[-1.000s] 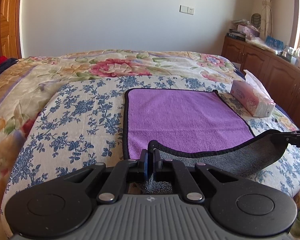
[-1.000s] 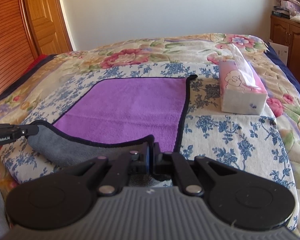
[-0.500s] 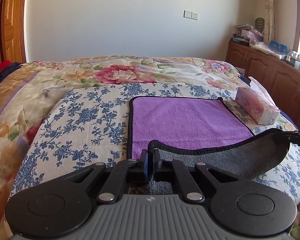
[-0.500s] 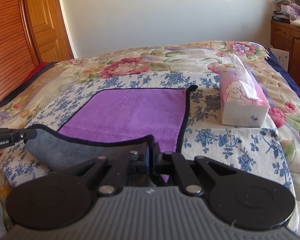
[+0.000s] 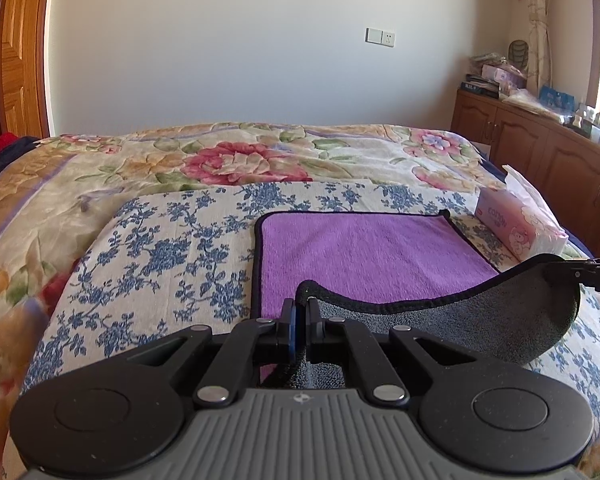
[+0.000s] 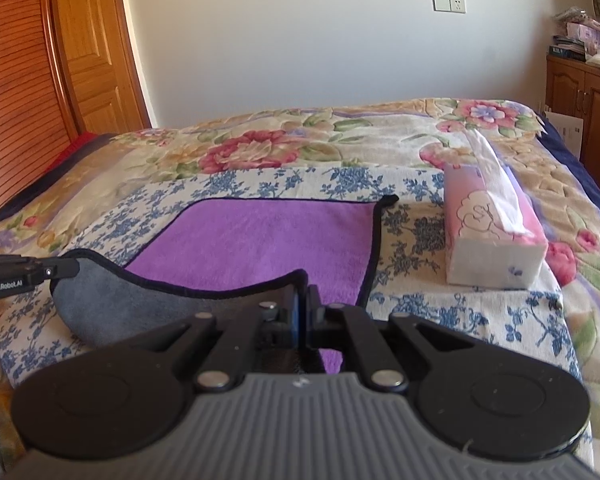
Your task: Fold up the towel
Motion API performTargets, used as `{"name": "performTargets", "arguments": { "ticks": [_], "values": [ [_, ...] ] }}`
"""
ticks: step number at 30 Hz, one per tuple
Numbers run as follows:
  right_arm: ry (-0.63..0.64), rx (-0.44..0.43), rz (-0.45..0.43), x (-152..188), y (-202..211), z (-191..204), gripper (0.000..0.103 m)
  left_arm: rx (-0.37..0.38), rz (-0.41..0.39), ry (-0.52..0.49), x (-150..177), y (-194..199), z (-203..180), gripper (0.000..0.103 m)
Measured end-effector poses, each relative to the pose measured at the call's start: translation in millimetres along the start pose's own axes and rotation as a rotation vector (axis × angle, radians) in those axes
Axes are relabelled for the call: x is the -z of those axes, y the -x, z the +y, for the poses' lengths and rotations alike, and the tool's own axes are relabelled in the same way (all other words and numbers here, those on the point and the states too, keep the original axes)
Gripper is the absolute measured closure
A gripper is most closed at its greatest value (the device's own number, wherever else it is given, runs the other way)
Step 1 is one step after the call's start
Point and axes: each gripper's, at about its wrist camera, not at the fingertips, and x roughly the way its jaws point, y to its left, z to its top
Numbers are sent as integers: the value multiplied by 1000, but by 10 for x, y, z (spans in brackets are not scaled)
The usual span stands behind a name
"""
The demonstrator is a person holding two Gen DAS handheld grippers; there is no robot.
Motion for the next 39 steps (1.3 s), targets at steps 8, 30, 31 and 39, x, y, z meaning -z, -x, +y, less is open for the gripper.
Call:
{"name": "performTargets", "arguments": {
  "ticks": [8,30,31,39],
  "values": [
    [21,4,-14,-64,-86,-23,99,-1,-17,-15,-103,-67,-20,98],
    [115,4,-37,-234,-400,-83,99,-17,-17,-57,-259,-424,-56,98],
    [117,4,-38,-241,-414,-93,99,-17,-18,-57,-273,-446,-54,98],
    [109,-7,-42,-298,-521,-174,99,-16,-32,-61,-409,-584,-68,98]
  ]
}}
